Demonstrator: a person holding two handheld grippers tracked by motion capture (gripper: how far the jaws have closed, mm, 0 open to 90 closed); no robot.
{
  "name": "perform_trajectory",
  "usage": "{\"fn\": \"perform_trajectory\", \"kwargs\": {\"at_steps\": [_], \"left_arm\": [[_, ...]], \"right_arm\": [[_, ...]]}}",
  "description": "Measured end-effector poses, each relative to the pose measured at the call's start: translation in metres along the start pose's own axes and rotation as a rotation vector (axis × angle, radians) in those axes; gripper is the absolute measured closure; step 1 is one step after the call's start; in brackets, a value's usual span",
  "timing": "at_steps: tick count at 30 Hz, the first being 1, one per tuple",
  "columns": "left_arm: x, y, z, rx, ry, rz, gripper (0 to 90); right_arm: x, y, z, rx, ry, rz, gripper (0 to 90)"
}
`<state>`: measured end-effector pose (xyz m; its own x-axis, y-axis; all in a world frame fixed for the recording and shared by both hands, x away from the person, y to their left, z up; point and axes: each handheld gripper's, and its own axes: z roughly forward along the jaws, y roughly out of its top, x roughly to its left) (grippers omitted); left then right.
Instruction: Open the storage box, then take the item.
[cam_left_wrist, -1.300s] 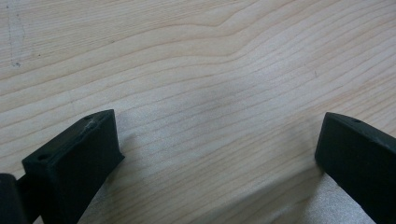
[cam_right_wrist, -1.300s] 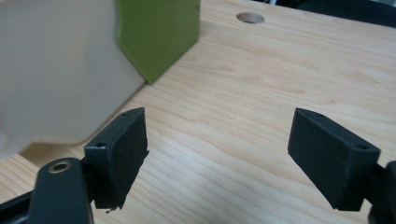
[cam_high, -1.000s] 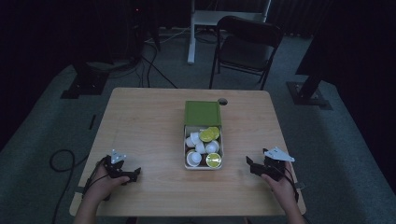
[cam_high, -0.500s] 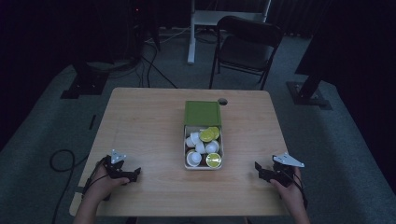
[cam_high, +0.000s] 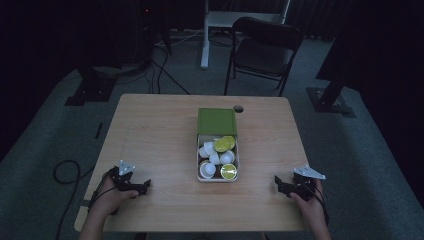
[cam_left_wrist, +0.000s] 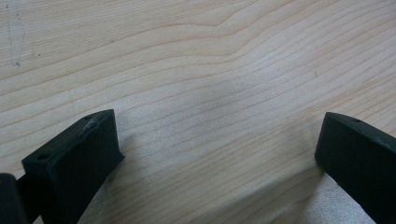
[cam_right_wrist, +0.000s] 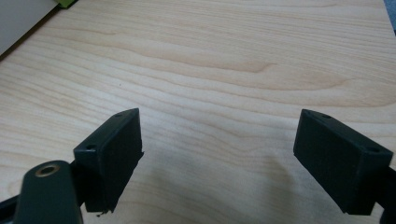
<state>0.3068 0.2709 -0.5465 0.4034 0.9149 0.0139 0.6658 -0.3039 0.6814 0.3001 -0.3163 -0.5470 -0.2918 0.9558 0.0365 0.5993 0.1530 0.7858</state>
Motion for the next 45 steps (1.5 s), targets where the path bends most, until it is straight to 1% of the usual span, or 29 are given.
{"fn": "perform_trajectory", "kwargs": {"at_steps": [3,4,6,9,10,11,12,19,36,37,38,39,43,44,45], "left_arm": [[0.0,0.0,0.0,0.0,0.0,0.0,0.0],[0.0,0.0,0.0,0.0,0.0,0.0,0.0],[0.0,0.0,0.0,0.0,0.0,0.0,0.0],[0.0,0.0,0.0,0.0,0.0,0.0,0.0],[0.0,0.0,0.0,0.0,0.0,0.0,0.0],[0.0,0.0,0.0,0.0,0.0,0.0,0.0],[0.0,0.0,0.0,0.0,0.0,0.0,0.0],[0.0,0.0,0.0,0.0,0.0,0.0,0.0],[0.0,0.0,0.0,0.001,-0.001,0.001,0.0],[0.001,0.0,0.0,0.001,-0.007,0.01,0.0],[0.001,0.0,0.0,0.001,-0.007,0.01,0.1],[0.002,-0.001,-0.001,0.001,-0.017,0.02,0.1],[0.003,-0.001,-0.002,0.008,-0.018,0.021,0.1],[0.003,-0.001,-0.004,0.014,-0.012,0.037,0.1],[0.002,0.0,-0.005,0.01,-0.017,0.042,2.7]], "right_arm": [[0.0,0.001,0.003,0.004,-0.01,0.001,15.0],[0.001,0.002,0.005,0.019,-0.009,-0.004,15.1],[0.001,0.003,0.006,0.021,-0.009,-0.009,15.1],[0.002,0.004,0.009,0.044,-0.008,-0.017,15.1],[0.002,0.004,0.009,0.044,-0.008,-0.017,15.1],[0.003,0.004,0.009,0.058,-0.003,-0.024,15.0],[0.005,0.004,0.011,0.096,0.01,-0.043,13.2],[0.007,0.004,0.012,0.097,0.003,-0.035,12.4],[0.007,0.004,0.012,0.097,0.003,-0.035,12.4],[0.007,0.004,0.012,0.097,0.004,-0.035,12.3],[0.007,0.004,0.012,0.097,0.004,-0.035,12.1],[0.007,0.004,0.012,0.097,0.004,-0.036,12.0],[0.006,0.004,0.012,0.098,0.005,-0.036,12.0],[0.006,0.004,0.012,0.097,0.005,-0.036,12.0],[0.007,0.004,0.012,0.097,0.005,-0.036,12.0]]}}
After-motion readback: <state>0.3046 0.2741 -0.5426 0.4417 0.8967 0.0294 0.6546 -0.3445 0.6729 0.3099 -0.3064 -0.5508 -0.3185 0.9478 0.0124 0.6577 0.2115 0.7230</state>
